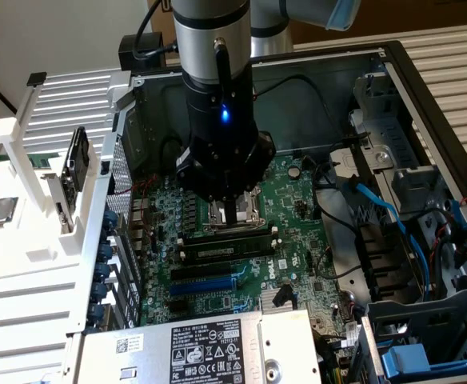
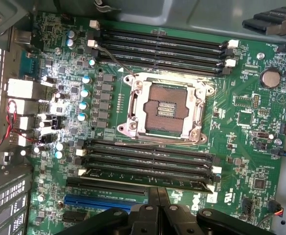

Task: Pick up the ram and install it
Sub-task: 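Press down the ram until it locks into place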

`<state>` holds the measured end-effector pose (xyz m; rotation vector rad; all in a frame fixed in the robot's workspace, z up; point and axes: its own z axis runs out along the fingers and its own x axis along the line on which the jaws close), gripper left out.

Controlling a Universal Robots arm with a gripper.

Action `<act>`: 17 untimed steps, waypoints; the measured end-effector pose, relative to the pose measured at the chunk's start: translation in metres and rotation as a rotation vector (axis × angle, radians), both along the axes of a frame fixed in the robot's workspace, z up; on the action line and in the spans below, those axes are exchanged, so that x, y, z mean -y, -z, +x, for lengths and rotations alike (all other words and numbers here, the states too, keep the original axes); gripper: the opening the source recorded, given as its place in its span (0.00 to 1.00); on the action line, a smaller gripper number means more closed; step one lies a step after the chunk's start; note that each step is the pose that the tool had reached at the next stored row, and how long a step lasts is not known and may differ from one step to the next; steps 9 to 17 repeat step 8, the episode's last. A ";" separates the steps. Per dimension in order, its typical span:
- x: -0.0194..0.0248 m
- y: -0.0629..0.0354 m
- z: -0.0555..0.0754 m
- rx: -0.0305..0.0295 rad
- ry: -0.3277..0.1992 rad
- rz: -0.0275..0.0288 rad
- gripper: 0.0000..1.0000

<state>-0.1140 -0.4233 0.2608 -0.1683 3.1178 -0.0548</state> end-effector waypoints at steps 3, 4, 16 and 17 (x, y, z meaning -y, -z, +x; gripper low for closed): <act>-0.0002 0.0000 0.000 -0.0001 0.000 -0.0004 0.10; -0.0003 0.0000 0.000 0.0000 0.000 -0.0003 0.10; -0.0003 0.0000 0.000 0.0000 0.000 -0.0004 0.10; -0.0003 0.0000 0.000 0.0000 0.000 -0.0004 0.10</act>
